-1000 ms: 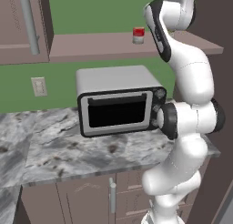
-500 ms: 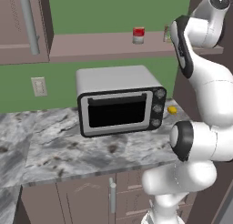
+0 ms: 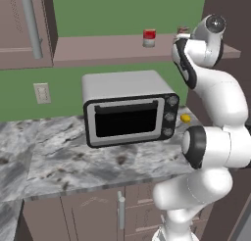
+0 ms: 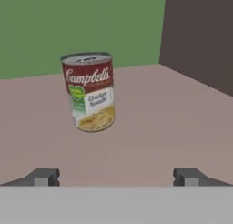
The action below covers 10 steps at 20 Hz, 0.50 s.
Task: Restock the canned food cabinet by taking the new fresh canned food from the counter and placing it in the cabinet. Then, take the old canned food from the cabinet and place it on the counter.
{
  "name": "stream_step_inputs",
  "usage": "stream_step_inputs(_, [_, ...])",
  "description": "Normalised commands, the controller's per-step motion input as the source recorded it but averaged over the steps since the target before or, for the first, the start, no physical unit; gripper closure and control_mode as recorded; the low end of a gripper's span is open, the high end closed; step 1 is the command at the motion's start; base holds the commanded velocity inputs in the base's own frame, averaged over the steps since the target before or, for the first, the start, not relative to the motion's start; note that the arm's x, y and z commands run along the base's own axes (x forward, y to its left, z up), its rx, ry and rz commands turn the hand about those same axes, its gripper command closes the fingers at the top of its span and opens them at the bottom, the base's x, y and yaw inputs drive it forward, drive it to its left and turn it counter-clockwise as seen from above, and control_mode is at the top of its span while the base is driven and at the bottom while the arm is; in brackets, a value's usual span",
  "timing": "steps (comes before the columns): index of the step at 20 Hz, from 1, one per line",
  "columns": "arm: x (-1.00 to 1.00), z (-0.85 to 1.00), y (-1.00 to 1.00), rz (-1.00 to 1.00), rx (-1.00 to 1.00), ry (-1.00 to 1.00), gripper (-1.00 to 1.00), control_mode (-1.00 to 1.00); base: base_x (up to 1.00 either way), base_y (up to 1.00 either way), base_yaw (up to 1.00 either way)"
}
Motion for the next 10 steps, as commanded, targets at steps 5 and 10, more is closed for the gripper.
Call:
stream_step_inputs(5, [0.5, 0.01, 0.0, 0.0, 0.0, 0.08, -1.0, -1.0, 0.0, 0.0, 0.0])
stream_step_inputs(10, [0.32, 0.23, 0.0, 0.0, 0.0, 0.11, -1.0, -1.0, 0.0, 0.0, 0.0])
